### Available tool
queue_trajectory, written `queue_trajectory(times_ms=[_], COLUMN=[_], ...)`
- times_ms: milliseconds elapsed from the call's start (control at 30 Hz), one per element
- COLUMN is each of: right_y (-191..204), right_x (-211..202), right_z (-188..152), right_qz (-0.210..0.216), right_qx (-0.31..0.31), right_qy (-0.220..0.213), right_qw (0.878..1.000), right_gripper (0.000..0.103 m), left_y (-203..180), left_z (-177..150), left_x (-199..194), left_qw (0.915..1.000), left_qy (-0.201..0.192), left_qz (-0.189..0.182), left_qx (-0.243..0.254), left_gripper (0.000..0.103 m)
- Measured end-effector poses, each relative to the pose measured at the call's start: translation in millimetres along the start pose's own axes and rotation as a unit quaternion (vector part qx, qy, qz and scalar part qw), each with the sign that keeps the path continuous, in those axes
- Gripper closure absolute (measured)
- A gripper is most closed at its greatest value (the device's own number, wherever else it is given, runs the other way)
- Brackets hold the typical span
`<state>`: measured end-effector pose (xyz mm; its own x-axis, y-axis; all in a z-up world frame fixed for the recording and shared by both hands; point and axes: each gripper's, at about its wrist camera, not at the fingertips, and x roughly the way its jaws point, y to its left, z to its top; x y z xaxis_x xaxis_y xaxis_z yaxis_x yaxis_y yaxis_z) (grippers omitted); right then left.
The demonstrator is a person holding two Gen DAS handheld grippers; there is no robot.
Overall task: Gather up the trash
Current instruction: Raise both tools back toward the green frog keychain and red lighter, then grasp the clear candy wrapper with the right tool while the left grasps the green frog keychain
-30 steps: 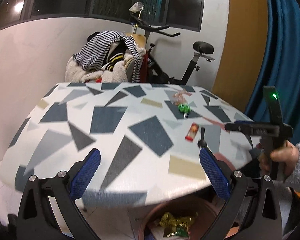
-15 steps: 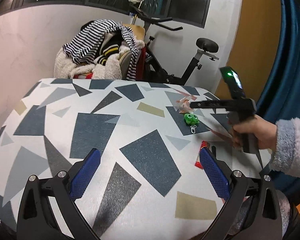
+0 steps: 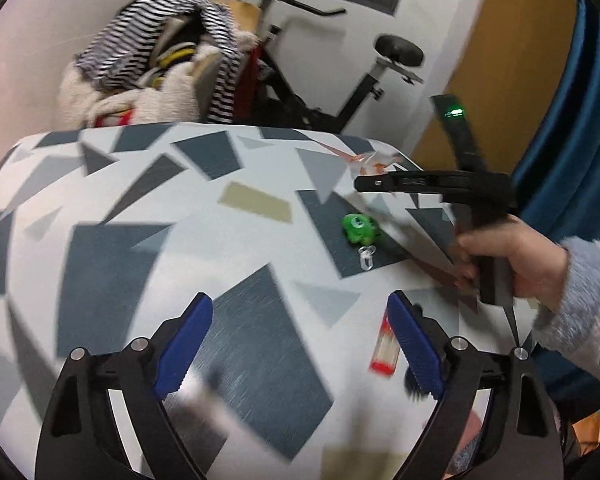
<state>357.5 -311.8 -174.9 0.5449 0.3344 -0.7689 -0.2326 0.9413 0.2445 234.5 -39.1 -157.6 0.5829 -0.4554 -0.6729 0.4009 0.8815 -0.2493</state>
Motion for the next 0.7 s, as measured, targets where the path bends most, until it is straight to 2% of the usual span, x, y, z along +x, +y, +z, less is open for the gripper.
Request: queue_trajectory(times_ms=[100, 233, 367, 500, 567, 633, 667, 700], right_y=[-15, -23, -37, -54, -59, -60, -61, -61], right_x=[-26, -41, -60, -72, -74, -77, -78, -79], right_z=[-11, -20, -28, -37, -43, -48, -49, -50], right_qz=[-0.004, -0.012, -0.024, -0.023, -0.021, -0.02, -0.02, -0.019], right_qx=[0.008, 0.017, 0.016, 0.036, 0.047, 0.046, 0.046, 0.046], right_qy=[-0.024, -0.038, -0.046, -0.065, -0.066, -0.065, -0.065, -0.066], right_qw=[1.0, 0.999, 0.999, 0.997, 0.997, 0.997, 0.997, 0.997], right_gripper=[0.062, 0.062, 0.062, 0.062, 0.062, 0.062, 0.062, 0.062], left_y=[-21, -48, -67, -81, -89, -94, -95, -96], left_z=[23, 45, 58, 66, 65, 62, 62, 61], left_x=[37, 85, 122, 152, 169, 182, 181, 180], left_qw=[0.9992, 0.9966, 0.9948, 0.9931, 0.9893, 0.9846, 0.9841, 0.9834], left_qy=[0.022, 0.056, 0.084, 0.101, 0.124, 0.137, 0.131, 0.13], left_qz=[-0.009, -0.016, -0.01, 0.015, 0.035, 0.069, 0.077, 0.08], left_qx=[0.033, 0.058, 0.055, 0.056, 0.069, 0.084, 0.092, 0.098], left_gripper=[0.021, 0.024, 0.025, 0.027, 0.029, 0.045, 0.056, 0.06])
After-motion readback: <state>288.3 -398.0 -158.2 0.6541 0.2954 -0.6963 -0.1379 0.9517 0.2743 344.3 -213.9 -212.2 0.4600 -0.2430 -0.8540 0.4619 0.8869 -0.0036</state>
